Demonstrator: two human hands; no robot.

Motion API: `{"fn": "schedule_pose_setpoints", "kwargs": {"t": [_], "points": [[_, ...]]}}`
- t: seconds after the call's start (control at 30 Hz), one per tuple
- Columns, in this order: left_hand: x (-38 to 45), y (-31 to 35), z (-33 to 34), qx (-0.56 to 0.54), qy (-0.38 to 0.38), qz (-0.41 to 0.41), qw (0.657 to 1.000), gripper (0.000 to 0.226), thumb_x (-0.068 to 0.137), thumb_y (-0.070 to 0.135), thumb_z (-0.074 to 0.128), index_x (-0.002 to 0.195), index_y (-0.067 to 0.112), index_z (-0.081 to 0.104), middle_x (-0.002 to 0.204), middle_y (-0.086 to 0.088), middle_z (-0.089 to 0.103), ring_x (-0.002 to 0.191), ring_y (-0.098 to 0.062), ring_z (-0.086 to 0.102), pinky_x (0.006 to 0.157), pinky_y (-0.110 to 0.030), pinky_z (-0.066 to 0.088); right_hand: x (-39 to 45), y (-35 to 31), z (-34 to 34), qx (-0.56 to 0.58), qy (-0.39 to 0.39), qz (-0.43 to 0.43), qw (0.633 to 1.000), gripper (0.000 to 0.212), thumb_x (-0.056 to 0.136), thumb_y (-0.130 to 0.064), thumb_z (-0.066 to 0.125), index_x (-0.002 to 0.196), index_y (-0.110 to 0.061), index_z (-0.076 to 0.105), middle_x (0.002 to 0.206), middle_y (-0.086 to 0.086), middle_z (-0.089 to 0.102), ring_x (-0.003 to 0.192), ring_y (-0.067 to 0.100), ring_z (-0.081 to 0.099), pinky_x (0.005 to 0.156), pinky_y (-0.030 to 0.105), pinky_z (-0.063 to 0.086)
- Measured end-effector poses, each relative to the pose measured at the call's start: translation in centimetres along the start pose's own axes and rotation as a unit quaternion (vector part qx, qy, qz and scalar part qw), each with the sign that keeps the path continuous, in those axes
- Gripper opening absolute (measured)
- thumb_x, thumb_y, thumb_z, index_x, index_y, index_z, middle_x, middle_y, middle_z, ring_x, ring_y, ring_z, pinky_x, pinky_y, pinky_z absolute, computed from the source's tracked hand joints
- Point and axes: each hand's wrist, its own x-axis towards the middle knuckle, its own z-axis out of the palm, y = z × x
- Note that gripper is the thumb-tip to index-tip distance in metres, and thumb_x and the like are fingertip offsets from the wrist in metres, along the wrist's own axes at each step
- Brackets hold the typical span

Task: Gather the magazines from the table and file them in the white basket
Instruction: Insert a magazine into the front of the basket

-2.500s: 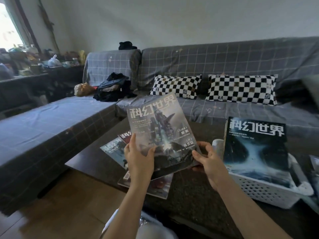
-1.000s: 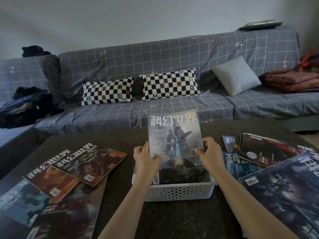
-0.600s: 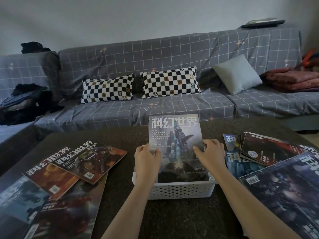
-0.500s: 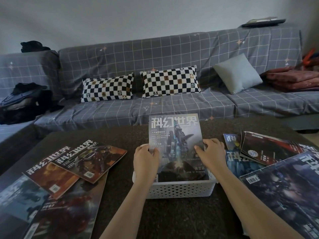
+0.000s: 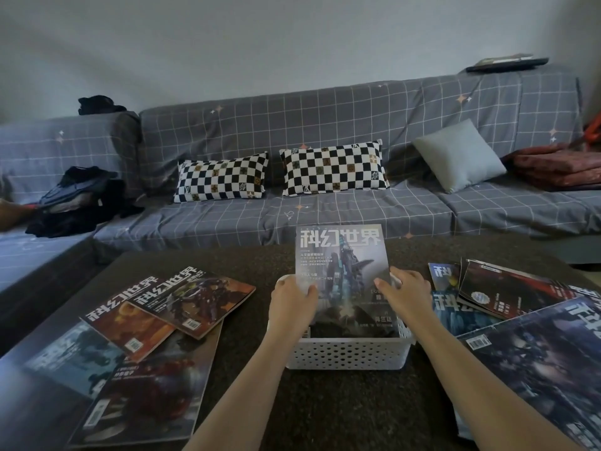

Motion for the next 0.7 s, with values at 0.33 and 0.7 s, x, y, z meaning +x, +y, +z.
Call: {"fn": "schedule_pose_setpoints", "kwargs": {"t": [0.33, 0.7], "points": [[-1.9, -2.2, -5.1, -0.081, 0.059, 0.009, 0.995, 0.039, 0.095, 0.034, 0.047, 0.132, 0.022, 0.052, 0.132, -0.001, 0.053, 0.094, -0.003, 0.046, 0.073, -0.017, 0.033, -4.7, -8.3, 3.1, 0.148, -0.091, -0.183, 0.968, 0.03, 0.09, -0.024, 0.06, 0.119, -0.016, 0.06, 0.108, -0.005, 0.061, 0.091, 0.001, 0.054, 0.07, 0.005, 0.04], [0.2, -13.0, -10.3, -0.078, 0.115, -0.122, 0.983, 0.033, 0.096, 0.035, 0.048, 0.123, 0.02, 0.058, 0.121, -0.001, 0.06, 0.104, -0.013, 0.056, 0.087, -0.03, 0.048, -3.2, -16.3, 14.5, 0.04, -0.221, -0.256, 0.94, 0.032, 0.086, -0.035, 0.063, 0.115, -0.022, 0.063, 0.101, -0.008, 0.065, 0.088, 0.003, 0.057, 0.078, 0.017, 0.046]]}}
